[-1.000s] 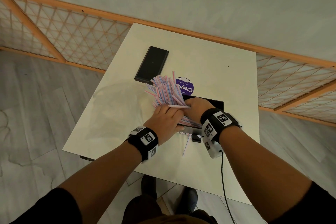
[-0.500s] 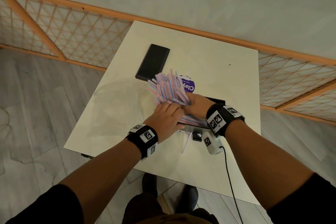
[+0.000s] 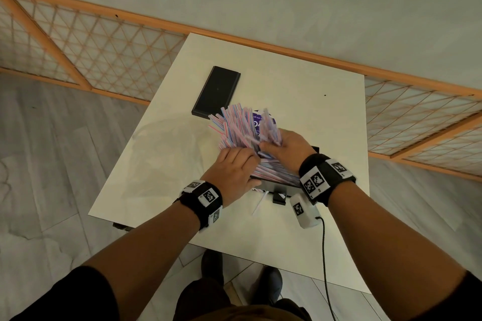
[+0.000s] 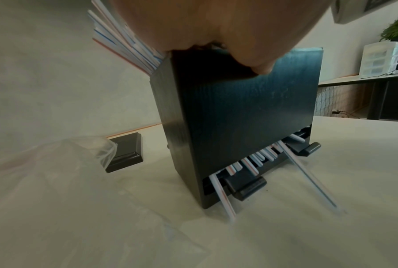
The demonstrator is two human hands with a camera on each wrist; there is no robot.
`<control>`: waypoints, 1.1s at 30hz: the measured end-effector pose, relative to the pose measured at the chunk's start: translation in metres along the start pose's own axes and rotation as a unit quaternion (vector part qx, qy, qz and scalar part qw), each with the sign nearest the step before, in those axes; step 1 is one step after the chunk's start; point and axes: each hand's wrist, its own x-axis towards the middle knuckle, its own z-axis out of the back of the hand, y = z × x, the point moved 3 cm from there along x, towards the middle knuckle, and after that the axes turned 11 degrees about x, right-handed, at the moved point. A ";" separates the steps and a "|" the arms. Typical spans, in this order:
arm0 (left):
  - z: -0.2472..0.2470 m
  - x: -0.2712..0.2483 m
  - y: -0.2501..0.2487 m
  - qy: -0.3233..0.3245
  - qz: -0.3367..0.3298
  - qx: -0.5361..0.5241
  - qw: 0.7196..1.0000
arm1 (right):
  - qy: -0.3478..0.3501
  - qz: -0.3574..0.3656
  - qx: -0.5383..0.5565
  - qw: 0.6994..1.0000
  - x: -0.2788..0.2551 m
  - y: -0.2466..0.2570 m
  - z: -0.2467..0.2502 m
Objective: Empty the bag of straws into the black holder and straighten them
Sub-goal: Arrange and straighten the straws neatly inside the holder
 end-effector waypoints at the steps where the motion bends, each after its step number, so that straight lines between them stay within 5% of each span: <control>1: 0.000 0.000 0.001 0.000 -0.004 -0.004 1.000 | -0.020 0.006 0.013 1.000 -0.005 0.004 0.006; 9: 0.007 0.003 0.001 0.023 0.001 0.007 1.000 | -0.093 0.071 0.002 0.993 -0.021 0.040 0.046; 16: 0.020 0.006 0.003 0.053 0.036 -0.005 0.998 | -0.064 0.132 -0.064 0.987 -0.022 0.064 0.054; 26: 0.034 -0.022 0.016 0.007 0.159 -0.074 0.985 | 0.108 0.058 -0.235 0.964 -0.022 0.043 0.002; 33: 0.041 -0.040 0.026 -0.053 0.252 -0.135 0.957 | 0.095 0.017 -0.256 0.962 -0.009 0.022 -0.025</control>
